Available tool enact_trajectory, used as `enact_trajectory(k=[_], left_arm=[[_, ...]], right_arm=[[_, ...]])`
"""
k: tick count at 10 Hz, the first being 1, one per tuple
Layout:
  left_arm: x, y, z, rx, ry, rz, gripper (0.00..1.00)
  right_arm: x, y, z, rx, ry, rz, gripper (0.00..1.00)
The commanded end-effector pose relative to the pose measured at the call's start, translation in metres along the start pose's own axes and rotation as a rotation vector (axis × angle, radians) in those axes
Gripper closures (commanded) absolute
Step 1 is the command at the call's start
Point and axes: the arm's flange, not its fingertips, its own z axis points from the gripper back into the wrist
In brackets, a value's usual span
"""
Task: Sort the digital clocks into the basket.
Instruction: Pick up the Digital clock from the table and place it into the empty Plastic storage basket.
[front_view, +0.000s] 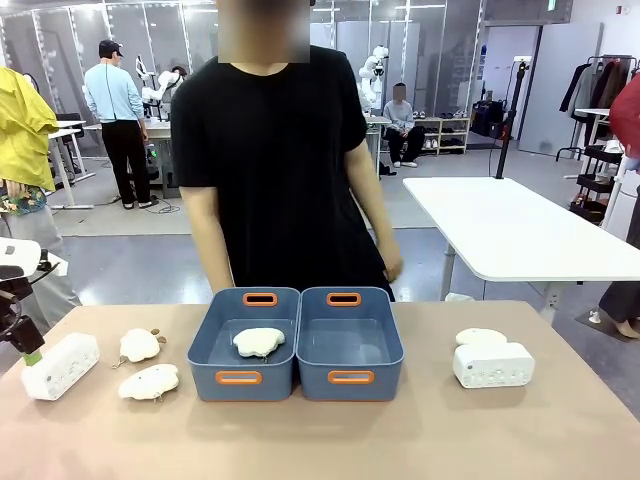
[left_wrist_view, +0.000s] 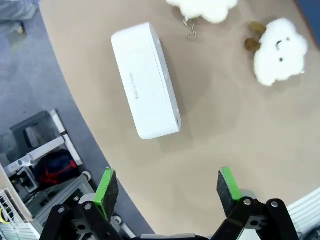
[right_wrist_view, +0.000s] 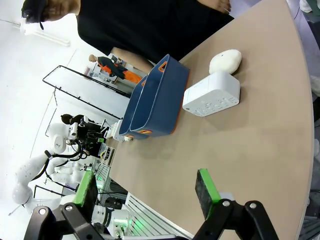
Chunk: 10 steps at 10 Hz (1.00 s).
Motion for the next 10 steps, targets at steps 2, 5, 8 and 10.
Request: enact_trajectory(k=[2,5,8,10], left_arm=[[0.028,-0.003,-0.036,-0.001,0.015,0.012,0.0],[0.043,0.001,-0.07,-0.011,0.052,0.082,0.0],[0.052,0.0,-0.096,0.045,0.032,0.116,0.02],[0.057,0.002,-0.113,0.024,0.058,0.133,0.36]], right_arm=[[0.0,0.002,0.002,0.008,-0.001,0.009,0.0],[0.0,0.002,0.002,0.008,-0.001,0.009,0.0],[0.0,0.002,0.002,0.008,-0.001,0.009,0.0],[0.0,0.002,0.002,0.008,-0.001,0.009,0.0]])
